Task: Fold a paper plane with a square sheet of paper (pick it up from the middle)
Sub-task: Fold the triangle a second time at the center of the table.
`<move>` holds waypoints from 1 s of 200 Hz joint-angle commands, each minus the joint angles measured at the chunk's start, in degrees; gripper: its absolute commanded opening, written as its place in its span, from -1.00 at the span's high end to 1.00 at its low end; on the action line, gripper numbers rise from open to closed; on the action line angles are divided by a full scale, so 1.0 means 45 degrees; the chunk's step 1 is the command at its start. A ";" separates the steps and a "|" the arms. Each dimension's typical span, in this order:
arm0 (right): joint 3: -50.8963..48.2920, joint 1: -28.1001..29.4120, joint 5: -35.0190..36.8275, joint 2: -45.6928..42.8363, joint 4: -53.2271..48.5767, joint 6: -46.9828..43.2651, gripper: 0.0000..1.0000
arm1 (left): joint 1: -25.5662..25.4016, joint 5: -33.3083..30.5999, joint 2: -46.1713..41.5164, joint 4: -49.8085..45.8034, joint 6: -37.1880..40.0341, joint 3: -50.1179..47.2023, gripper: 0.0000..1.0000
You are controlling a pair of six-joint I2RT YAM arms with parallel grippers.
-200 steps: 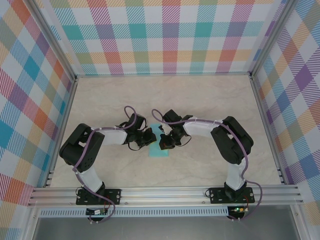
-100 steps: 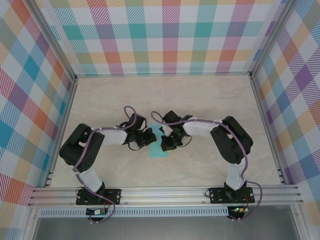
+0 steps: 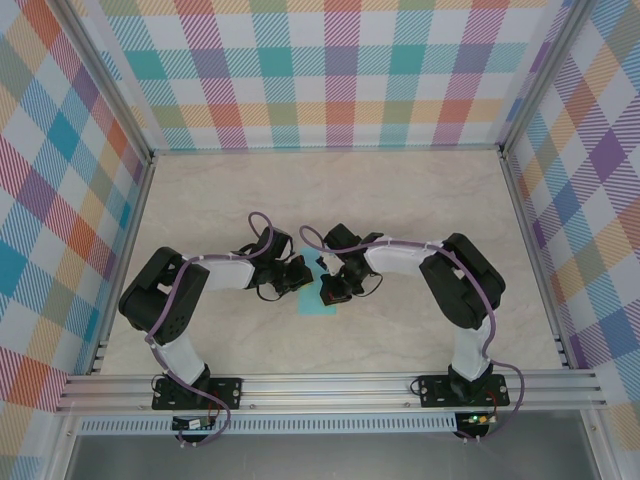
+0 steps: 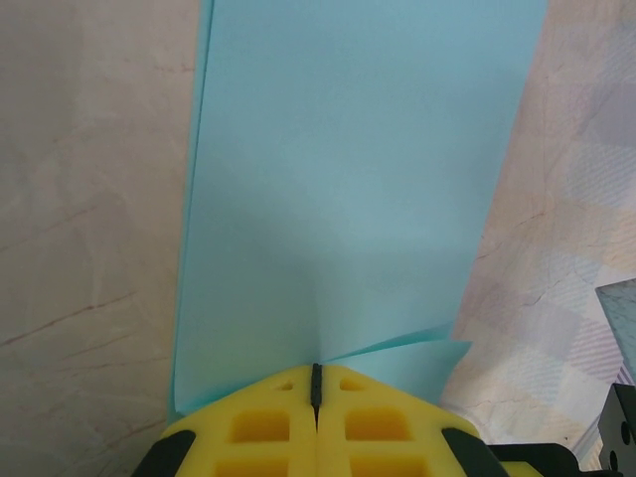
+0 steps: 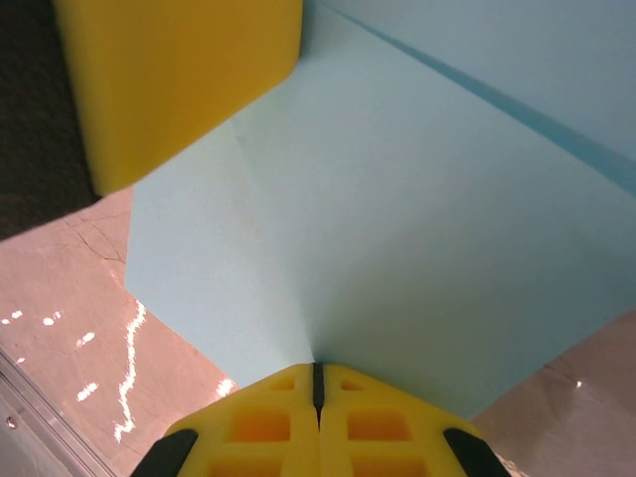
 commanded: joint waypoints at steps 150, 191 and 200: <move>0.0172 0.0150 -0.0039 -0.1331 -0.0090 -0.0140 0.97 | -0.0107 -0.1795 0.0847 -0.2406 -0.0144 -0.0527 1.00; 0.1008 0.0298 0.0144 -0.0078 0.0299 0.0569 1.00 | -0.0107 -0.1737 0.0894 -0.2343 -0.0230 -0.0524 1.00; 0.1161 0.0355 0.0149 0.0091 0.0340 0.0649 1.00 | -0.0097 -0.1737 0.0900 -0.2339 -0.0232 -0.0540 1.00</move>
